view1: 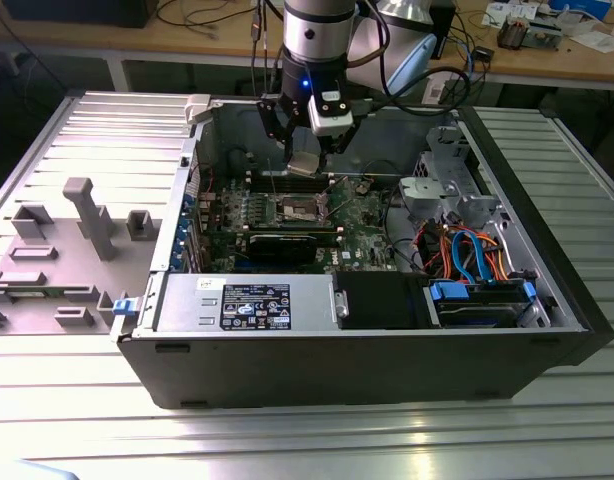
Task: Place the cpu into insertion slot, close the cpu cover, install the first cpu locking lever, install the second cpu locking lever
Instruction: 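Place the cpu into insertion slot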
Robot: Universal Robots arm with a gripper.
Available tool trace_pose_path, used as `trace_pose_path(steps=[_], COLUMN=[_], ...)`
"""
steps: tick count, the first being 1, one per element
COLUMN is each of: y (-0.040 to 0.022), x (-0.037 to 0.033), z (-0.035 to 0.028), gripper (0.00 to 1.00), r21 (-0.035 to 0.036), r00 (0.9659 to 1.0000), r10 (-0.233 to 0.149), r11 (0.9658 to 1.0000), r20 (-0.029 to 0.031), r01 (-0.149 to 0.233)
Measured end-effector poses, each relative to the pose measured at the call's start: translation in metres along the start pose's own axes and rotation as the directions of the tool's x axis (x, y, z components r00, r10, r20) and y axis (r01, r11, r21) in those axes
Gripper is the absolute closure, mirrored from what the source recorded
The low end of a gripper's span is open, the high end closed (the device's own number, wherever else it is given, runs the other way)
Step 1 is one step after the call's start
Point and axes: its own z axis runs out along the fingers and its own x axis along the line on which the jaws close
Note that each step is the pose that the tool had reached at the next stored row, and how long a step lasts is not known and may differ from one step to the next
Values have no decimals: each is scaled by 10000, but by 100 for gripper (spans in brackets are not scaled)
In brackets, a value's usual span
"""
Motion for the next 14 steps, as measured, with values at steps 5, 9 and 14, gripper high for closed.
trace_pose_path(steps=[5,9,14], y=[0,0,0], x=[0,0,0], z=[2,3,4], gripper=[45,45,45], r21=[-1,-1,-2], r00=[10000,10000,9999], r10=[47,80,118], r11=[10000,10000,9999], r20=[3,5,7], r01=[-47,-80,-118])
